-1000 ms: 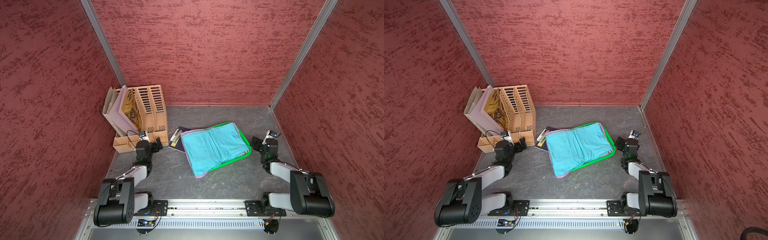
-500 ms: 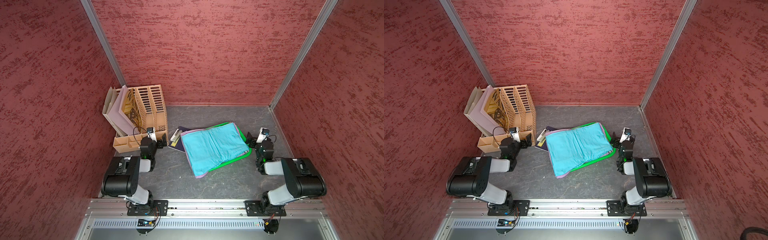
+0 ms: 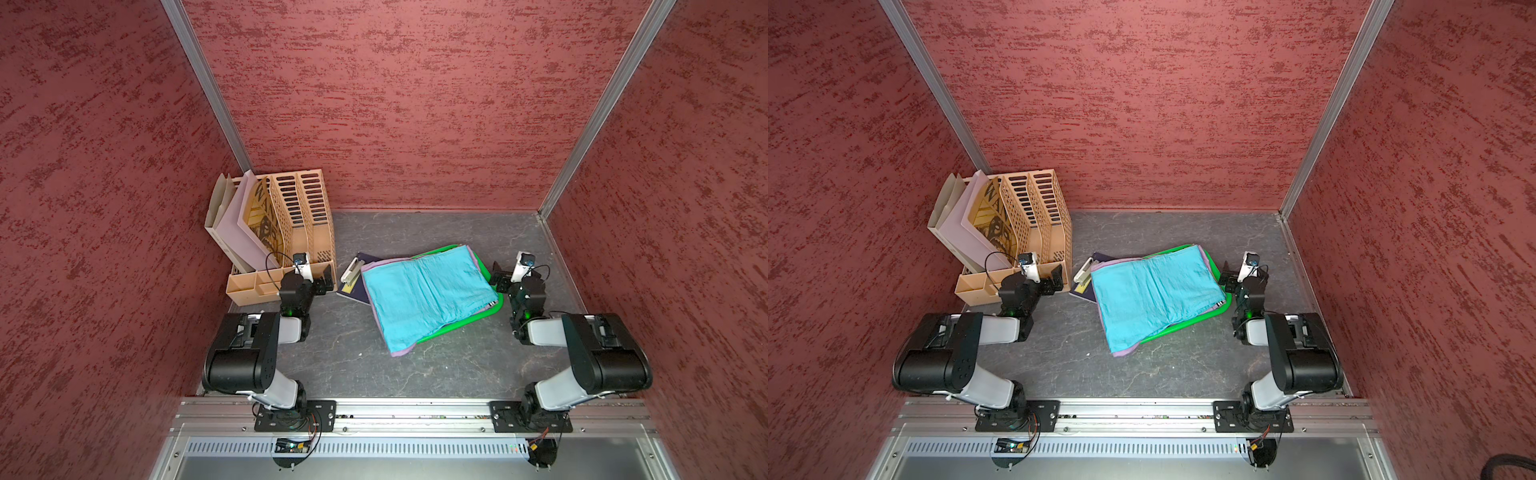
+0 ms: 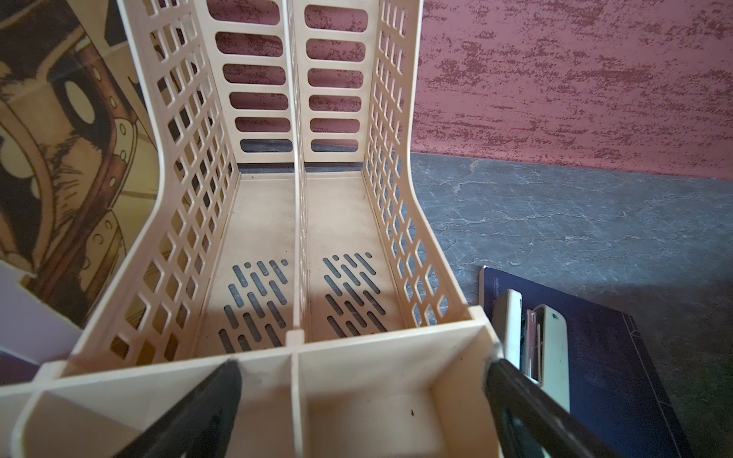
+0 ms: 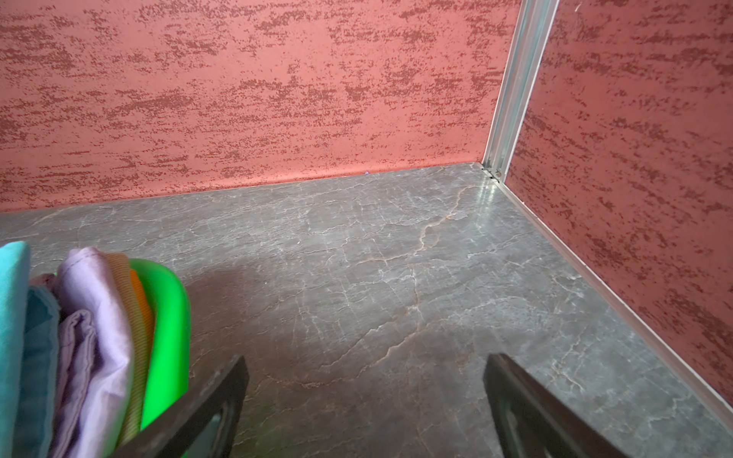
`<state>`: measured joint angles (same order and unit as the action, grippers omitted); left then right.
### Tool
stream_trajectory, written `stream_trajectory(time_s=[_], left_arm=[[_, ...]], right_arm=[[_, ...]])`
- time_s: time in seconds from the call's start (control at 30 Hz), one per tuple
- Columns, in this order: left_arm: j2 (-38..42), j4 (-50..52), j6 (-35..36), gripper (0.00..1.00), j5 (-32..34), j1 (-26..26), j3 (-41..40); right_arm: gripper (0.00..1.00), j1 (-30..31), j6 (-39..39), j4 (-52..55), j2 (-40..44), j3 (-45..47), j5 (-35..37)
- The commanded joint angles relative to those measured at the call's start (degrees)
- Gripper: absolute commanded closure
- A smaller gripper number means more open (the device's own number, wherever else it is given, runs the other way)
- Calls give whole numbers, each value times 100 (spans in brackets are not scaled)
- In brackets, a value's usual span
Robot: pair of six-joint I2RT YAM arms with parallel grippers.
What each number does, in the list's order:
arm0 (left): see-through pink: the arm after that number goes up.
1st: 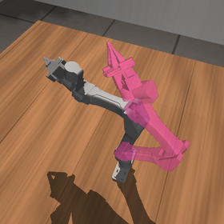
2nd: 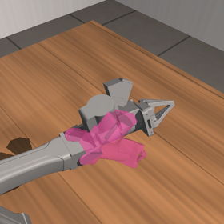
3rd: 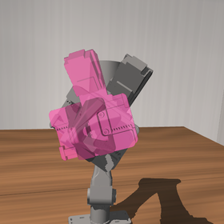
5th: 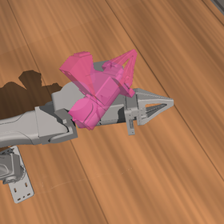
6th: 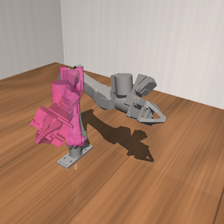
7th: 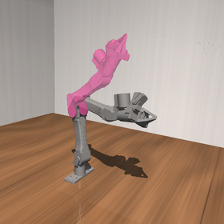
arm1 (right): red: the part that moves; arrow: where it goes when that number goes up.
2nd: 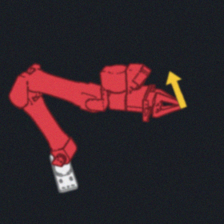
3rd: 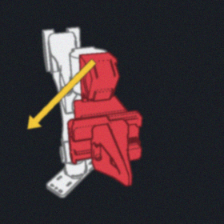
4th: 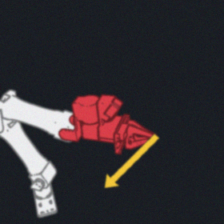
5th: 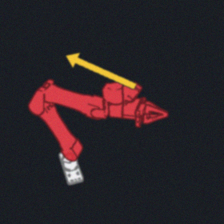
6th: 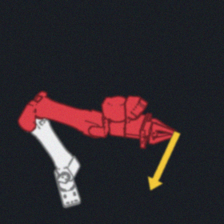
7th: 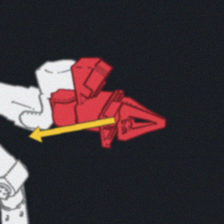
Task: Put the folded long pants in the basket
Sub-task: Reset both arms
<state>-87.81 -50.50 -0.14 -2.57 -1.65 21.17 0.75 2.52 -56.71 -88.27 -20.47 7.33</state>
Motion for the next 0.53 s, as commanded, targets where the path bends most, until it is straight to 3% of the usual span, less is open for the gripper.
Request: stream_trajectory(time_s=[0.0,0.5], left_arm=[[1,-39,92,0,-19,-11,63],[0,-21,68,0,-105,-50,74]], right_arm=[[2,34,-103,169,-30,-20,22],[2,40,-104,169,-29,-26,31]])
